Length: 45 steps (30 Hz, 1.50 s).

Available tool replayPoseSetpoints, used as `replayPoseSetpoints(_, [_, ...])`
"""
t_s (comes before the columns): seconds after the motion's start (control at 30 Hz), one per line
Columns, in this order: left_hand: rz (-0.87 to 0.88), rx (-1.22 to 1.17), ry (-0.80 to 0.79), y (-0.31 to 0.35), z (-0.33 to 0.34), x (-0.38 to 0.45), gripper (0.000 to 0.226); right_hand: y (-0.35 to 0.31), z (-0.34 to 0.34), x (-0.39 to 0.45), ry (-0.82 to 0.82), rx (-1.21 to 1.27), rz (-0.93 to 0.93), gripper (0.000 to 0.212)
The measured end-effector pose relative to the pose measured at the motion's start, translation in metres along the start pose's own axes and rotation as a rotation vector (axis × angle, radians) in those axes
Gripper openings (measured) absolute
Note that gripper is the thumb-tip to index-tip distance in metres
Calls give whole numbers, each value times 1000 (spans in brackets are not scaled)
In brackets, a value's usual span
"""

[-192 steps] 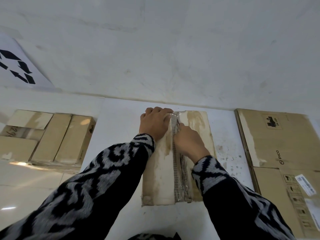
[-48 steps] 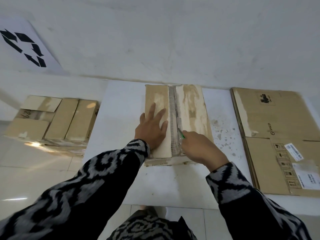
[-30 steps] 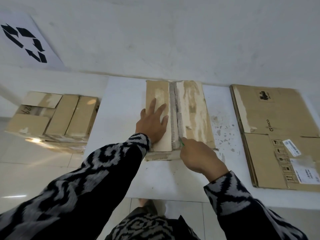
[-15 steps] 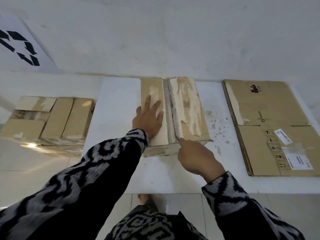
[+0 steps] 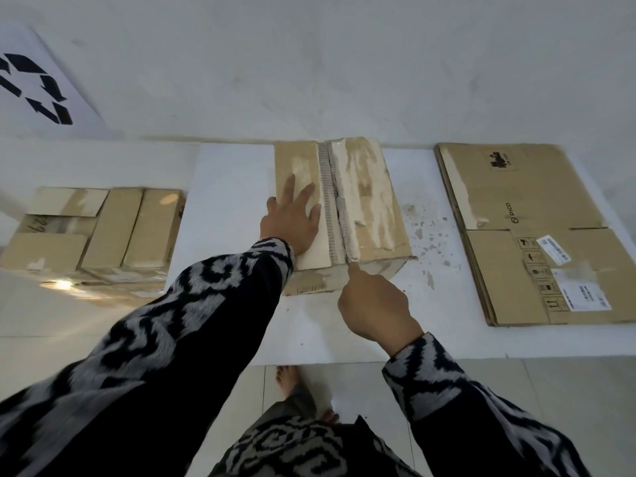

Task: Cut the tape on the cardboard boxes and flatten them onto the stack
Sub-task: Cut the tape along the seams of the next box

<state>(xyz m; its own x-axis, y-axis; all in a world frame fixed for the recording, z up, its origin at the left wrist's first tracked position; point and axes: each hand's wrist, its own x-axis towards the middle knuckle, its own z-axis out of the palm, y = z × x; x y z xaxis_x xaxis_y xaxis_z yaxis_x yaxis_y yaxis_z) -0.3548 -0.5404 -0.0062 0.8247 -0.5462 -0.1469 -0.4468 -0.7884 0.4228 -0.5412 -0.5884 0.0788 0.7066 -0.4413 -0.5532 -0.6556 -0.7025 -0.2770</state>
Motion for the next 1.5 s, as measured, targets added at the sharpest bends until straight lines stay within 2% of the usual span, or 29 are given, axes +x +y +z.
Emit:
replayPoseSetpoints(0.17, [25, 61, -11, -2, -3, 1, 53, 27, 1, -19, 16, 130, -48, 51])
replayPoseSetpoints(0.23, [63, 74, -18, -3, -9, -1, 55, 40, 5, -34, -1, 272, -78, 50])
replayPoseSetpoints(0.3, [191, 75, -44, -5, -17, -12, 62, 52, 12, -46, -10, 458, -49, 50])
replayPoseSetpoints(0.4, [420, 149, -183, -16, -30, -42, 85, 70, 23, -49, 19, 609, 26, 50])
replayPoseSetpoints(0.47, [423, 198, -267, -24, -33, -59, 88, 77, 30, -45, 26, 631, 46, 51])
replayPoseSetpoints(0.57, [350, 123, -296, -32, -36, -63, 62, 79, 35, -37, 62, 578, -52, 39])
replayPoseSetpoints(0.63, [353, 31, -293, -35, -35, -63, 47, 75, 33, -30, 88, 500, -101, 39])
replayPoseSetpoints(0.73, [358, -103, -251, -38, -32, -67, 42, 65, 26, -21, 179, 327, -126, 40])
replayPoseSetpoints(0.87, [344, -189, -180, -36, -33, -70, 23, 50, 19, -12, 286, 122, -155, 36])
replayPoseSetpoints(0.97, [346, -197, -169, -35, -33, -68, 21, 45, 18, -6, 314, 40, -172, 36])
replayPoseSetpoints(1.23, [362, -192, -139, -35, -36, -64, 20, 38, 18, 5, 380, 5, -170, 36])
replayPoseSetpoints(1.37, [352, -174, -149, -32, -38, -64, 2, 38, 20, 2, 421, 20, -166, 33])
replayPoseSetpoints(1.43, [358, -171, -144, -31, -36, -65, 8, 38, 21, 3, 428, 13, -158, 33])
replayPoseSetpoints(1.5, [362, -170, -127, -30, -35, -65, 2, 38, 22, 5, 434, -1, -151, 34])
